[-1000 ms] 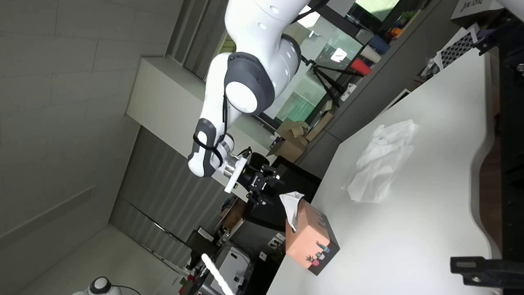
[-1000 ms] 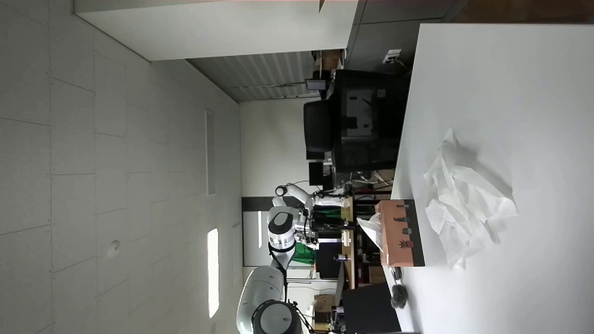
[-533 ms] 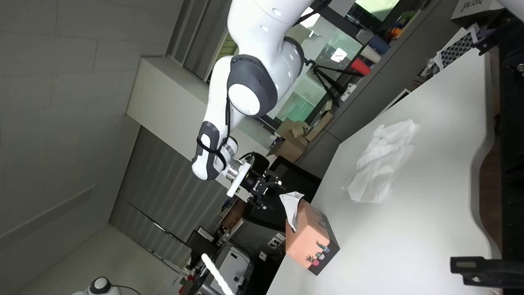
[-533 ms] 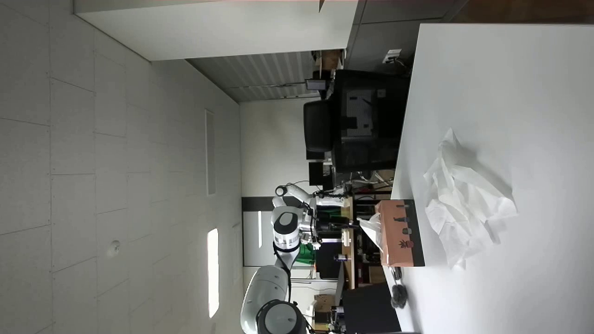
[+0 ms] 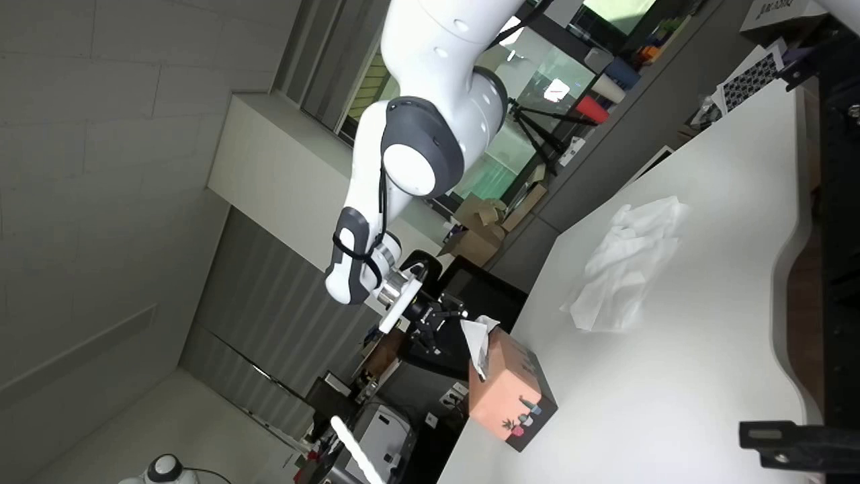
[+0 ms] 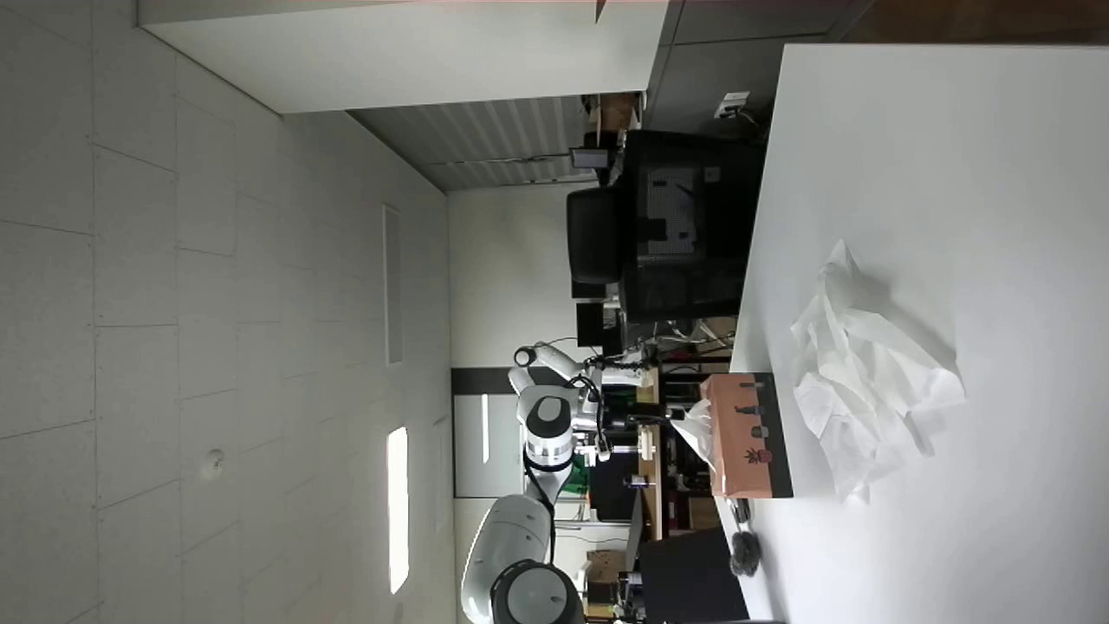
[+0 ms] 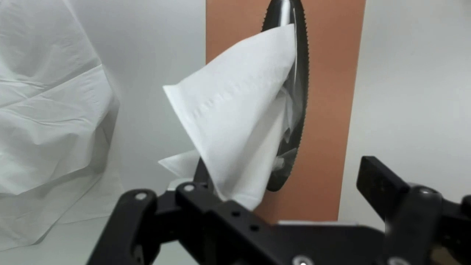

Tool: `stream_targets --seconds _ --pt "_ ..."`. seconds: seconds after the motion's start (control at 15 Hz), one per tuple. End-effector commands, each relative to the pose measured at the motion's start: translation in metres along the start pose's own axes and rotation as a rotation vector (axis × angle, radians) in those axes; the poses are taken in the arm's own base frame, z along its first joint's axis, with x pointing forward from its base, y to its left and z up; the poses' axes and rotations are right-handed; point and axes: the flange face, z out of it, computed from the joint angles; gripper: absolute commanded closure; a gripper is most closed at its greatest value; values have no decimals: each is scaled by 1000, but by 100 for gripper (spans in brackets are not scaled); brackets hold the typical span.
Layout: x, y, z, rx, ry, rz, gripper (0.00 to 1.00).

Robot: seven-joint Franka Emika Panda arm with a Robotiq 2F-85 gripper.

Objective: Pull out two tissues, one at a time out of the tissue box and place them on the table

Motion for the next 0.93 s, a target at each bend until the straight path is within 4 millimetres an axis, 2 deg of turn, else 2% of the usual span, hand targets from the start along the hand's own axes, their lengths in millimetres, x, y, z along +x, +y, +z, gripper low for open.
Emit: stream_targets --seconds 0.0,0.2,0.27,0.33,0.87 --pt "2 0 1 31 -14 6 0" --pt "1 1 5 30 -26 0 0" --pt "1 0 6 24 -18 -1 25" --pt "1 0 7 22 -16 -8 26" --pt "1 2 5 21 -23 -18 81"
